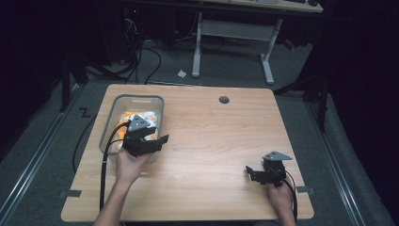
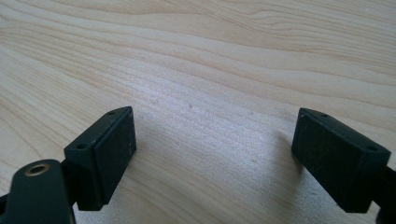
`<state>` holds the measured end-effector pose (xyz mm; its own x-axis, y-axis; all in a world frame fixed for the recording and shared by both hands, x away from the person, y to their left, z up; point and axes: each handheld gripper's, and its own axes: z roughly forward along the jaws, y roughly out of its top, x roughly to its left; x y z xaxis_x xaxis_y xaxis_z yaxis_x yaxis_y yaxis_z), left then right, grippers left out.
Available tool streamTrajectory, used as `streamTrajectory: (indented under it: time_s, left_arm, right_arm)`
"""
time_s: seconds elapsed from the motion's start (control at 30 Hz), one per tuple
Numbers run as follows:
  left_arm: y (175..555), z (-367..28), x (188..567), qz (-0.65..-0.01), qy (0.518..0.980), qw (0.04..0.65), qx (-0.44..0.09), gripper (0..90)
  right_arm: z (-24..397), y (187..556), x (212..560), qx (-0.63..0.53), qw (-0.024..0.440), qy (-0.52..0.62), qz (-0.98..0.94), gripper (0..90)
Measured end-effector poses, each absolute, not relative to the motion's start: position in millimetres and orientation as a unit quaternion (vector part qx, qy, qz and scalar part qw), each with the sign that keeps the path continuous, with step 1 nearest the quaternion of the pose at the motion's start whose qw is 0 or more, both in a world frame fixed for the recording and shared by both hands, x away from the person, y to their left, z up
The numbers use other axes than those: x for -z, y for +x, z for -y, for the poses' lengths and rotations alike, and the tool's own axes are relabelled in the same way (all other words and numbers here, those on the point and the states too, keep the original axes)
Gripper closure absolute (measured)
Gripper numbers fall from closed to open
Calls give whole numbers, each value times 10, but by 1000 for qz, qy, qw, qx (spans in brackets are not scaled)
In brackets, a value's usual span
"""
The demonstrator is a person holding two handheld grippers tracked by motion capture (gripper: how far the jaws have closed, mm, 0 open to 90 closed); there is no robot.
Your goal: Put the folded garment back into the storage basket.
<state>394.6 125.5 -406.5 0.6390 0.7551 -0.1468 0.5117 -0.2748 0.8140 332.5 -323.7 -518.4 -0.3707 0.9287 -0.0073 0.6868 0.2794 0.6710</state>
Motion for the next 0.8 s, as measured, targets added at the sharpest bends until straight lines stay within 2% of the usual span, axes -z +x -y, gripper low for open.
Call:
streamTrajectory:
  time_s: [0.8]
  left_arm:
    - [3860, -1087, 4088, -384, 792, 460, -118, 389]
  right_arm:
    - [3236, 3324, 5184, -296, 205, 522, -773, 138]
